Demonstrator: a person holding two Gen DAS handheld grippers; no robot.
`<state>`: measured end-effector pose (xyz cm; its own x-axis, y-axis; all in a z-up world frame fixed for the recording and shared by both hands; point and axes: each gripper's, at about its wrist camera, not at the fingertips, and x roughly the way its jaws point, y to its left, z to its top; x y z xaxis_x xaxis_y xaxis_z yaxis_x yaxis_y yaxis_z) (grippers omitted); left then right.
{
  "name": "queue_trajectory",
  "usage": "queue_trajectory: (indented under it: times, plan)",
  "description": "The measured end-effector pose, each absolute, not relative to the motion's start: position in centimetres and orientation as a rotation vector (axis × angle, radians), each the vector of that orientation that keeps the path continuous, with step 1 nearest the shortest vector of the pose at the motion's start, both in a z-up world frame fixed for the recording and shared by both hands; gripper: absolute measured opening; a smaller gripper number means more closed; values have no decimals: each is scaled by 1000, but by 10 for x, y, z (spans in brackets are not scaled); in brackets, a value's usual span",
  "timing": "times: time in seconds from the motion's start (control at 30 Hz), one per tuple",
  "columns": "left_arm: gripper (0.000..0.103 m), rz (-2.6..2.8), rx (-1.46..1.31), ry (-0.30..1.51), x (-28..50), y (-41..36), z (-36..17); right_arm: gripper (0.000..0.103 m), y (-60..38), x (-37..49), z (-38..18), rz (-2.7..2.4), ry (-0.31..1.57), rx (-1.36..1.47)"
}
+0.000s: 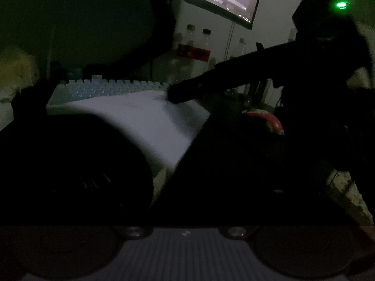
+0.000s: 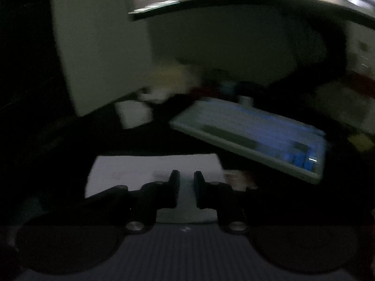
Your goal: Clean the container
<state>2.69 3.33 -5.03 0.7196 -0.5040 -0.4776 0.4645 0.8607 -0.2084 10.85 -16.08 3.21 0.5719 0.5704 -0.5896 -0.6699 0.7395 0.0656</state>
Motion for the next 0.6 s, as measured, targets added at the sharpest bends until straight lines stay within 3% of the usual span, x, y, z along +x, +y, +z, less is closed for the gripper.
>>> queue_trajectory:
  times: [0.37,0.6]
  plan:
    - [102,-549,-77,556,20,30,-48,15,-155,79,29,856,591,-199]
    - [102,-548,-56,555,18,29,-47,15,-181,112,26,723,614,-111]
